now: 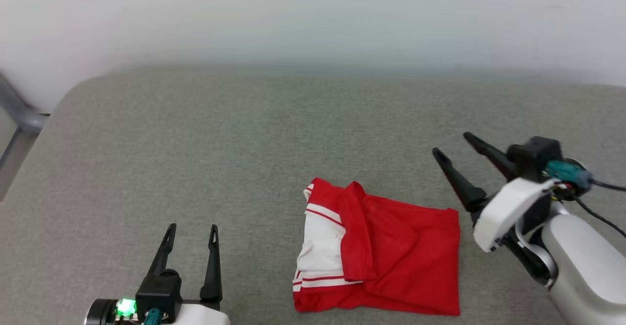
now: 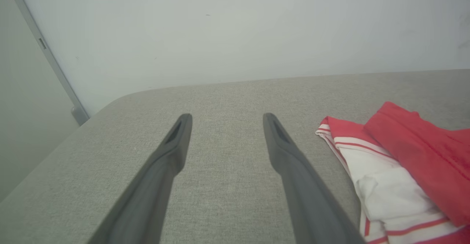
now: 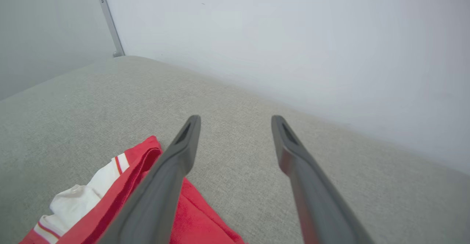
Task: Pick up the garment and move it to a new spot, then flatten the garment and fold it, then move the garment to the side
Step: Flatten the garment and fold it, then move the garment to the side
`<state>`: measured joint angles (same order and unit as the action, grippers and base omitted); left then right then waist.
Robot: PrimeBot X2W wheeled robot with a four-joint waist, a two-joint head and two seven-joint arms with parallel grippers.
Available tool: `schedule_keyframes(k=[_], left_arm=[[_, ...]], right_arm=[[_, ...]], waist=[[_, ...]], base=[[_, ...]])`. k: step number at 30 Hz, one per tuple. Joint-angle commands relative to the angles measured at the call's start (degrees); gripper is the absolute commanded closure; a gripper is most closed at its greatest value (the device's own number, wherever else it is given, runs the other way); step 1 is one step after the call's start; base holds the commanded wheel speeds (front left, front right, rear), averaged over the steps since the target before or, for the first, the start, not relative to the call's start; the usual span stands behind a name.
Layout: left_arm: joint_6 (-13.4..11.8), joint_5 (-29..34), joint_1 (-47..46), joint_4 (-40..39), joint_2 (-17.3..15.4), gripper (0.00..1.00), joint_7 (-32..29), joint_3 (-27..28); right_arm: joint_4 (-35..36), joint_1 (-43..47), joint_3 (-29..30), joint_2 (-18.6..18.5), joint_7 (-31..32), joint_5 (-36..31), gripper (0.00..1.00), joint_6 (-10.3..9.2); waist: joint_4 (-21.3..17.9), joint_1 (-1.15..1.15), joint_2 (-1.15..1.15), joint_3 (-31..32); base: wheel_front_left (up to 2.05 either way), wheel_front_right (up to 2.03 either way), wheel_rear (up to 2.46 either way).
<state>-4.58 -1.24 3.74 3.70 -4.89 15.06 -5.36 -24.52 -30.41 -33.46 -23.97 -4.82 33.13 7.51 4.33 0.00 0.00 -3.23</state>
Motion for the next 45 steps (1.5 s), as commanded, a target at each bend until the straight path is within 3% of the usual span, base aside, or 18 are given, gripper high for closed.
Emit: schedule_keyframes(k=[1,7,15,20,29,45], left_arm=[[0.0,0.3,0.8,-0.3,-0.5,0.0,0.1,0.3],[-0.4,0.6,2.0,-1.1,-0.9,0.0,0.1,1.0],[-0.1,0.7,3.5,-1.9,-1.5,0.0,0.1,1.2],[0.0,0.8,4.0,-2.1,-1.8,0.0,0.1,1.1],[-0.3,1.0,4.8,-2.4,-2.1,0.0,0.1,0.9],[-0.1,1.1,6.3,-2.1,-2.4,0.0,0.1,-0.3]], right_arm=[[1.1,2.4,3.2,0.3,-2.8,-3.2,0.0,-0.05],[5.7,10.1,18.4,4.0,-9.7,-14.4,0.0,-0.05],[18.8,23.2,33.8,13.3,-10.3,-24.8,0.0,-0.05],[23.5,29.1,36.4,16.5,-10.4,-27.2,0.0,-0.05],[25.0,35.8,36.4,19.7,-10.4,-26.3,0.0,-0.05],[23.1,39.7,36.1,21.2,-10.4,-26.7,0.0,-0.05]], waist=[[-1.1,0.0,0.0,1.0],[-2.7,0.0,0.0,2.1],[-3.7,0.0,0.0,3.5],[-3.9,0.0,0.0,4.1],[-3.3,0.0,0.0,5.1],[-2.3,0.0,0.0,5.8]], base=[[0.0,0.0,0.0],[0.0,0.0,0.0],[0.0,0.0,0.0],[0.0,0.0,0.0],[0.0,0.0,0.0],[0.0,0.0,0.0]])
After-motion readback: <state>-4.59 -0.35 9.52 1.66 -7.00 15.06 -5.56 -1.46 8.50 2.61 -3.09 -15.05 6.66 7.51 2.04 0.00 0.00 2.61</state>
